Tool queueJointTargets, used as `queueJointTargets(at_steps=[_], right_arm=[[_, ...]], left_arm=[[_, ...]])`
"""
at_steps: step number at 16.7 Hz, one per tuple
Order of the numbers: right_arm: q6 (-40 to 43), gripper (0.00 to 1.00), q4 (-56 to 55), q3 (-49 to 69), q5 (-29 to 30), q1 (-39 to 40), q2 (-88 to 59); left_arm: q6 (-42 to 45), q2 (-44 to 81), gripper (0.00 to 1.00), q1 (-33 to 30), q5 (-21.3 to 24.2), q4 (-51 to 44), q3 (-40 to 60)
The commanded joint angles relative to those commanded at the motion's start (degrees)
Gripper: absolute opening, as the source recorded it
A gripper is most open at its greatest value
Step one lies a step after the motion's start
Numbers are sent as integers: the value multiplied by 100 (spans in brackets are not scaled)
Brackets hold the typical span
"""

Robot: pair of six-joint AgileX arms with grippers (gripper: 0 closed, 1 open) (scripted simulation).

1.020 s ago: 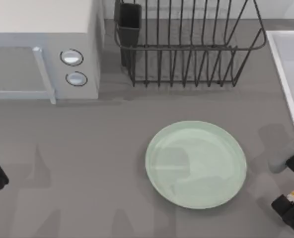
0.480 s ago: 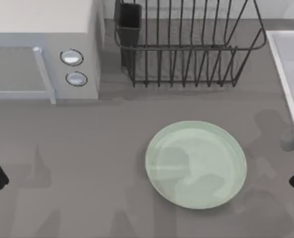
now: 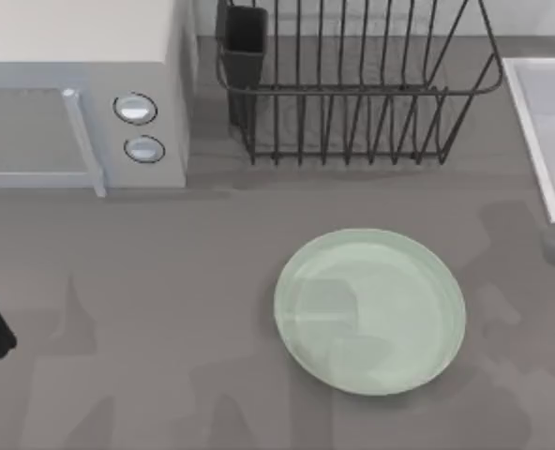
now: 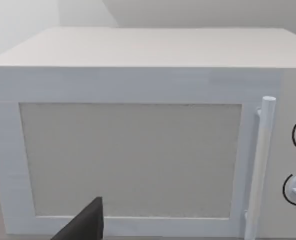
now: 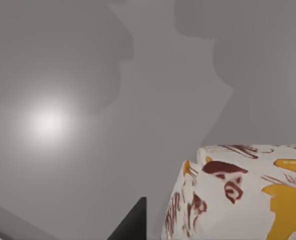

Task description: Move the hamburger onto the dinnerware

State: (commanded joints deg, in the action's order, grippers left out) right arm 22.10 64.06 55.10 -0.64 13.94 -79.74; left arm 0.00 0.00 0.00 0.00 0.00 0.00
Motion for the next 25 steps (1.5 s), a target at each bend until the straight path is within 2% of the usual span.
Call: queueJointTargets(at_steps=[3, 6, 9, 14, 17, 20, 25], right_arm=[[-203, 0, 39, 189, 8, 108, -183], [-937, 0, 135, 781, 32, 432, -766], [-2129, 0, 234, 1563, 65, 880, -1562], [-4572, 0, 339, 2919, 119, 1721, -2927], [-5587, 0, 300, 3562, 155, 2118, -3487], [-6053, 0, 237, 3884, 180, 2316, -3728], [-6085, 0, 235, 3886, 171, 2301, -3718]], left_arm=[[0, 0, 100, 0, 0, 0, 0], [0, 0, 100, 0, 0, 0, 0], [0, 0, 100, 0, 0, 0, 0], [0, 0, 100, 0, 0, 0, 0], [0, 0, 100, 0, 0, 0, 0], [0, 0, 100, 0, 0, 0, 0], [0, 0, 100, 0, 0, 0, 0]])
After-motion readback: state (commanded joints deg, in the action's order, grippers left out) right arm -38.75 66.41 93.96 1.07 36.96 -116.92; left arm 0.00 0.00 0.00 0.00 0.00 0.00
